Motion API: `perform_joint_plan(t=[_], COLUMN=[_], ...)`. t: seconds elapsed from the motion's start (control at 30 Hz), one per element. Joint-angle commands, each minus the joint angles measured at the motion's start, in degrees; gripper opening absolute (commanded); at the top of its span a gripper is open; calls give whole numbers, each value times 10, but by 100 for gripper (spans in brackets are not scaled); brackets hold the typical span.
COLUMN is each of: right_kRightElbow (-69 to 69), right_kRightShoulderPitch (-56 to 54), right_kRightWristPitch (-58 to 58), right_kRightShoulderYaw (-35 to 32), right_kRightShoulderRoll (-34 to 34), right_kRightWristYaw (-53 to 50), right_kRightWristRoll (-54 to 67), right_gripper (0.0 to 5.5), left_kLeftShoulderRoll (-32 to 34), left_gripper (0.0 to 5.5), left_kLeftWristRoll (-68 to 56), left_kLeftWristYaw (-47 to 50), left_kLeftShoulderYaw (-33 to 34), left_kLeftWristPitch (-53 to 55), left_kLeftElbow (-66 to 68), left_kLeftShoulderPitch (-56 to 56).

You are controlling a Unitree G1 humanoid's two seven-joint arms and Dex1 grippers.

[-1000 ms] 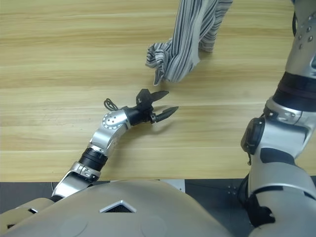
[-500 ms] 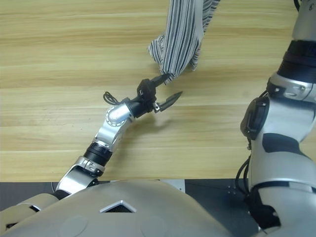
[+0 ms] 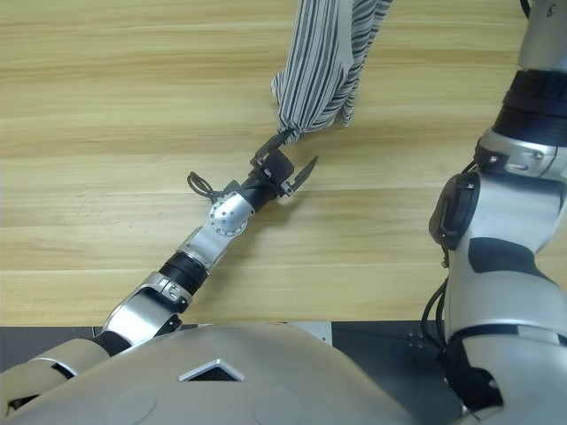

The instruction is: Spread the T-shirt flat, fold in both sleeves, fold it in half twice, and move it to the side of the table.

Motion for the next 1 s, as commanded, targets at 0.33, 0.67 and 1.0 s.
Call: perform_joint_plan(t=[0.33,0.67,1.0], right_kRightElbow=[-26,-30,-27], right_kRightShoulderPitch=[5,9,9], right_kRightWristPitch=[0,4,2], right_kRightShoulderYaw=[8,9,7], right_kRightShoulderRoll=[7,7,6], right_kRightWristYaw=[11,16,18], right_kRightWristRoll=[6,6,6], right_gripper=[13,13,13], left_kLeftShoulderRoll=[-89,-81,-77], left_gripper=[347,347,347], left_kLeftWristRoll=[83,125,144], left_kLeftWristYaw=[142,227,267], left_kLeftShoulderYaw=[-3,15,28], left_kLeftWristPitch=[-41,-11,28], left_kLeftElbow=[132,135,142], left_kLeftShoulderPitch=[-97,-106,-97])
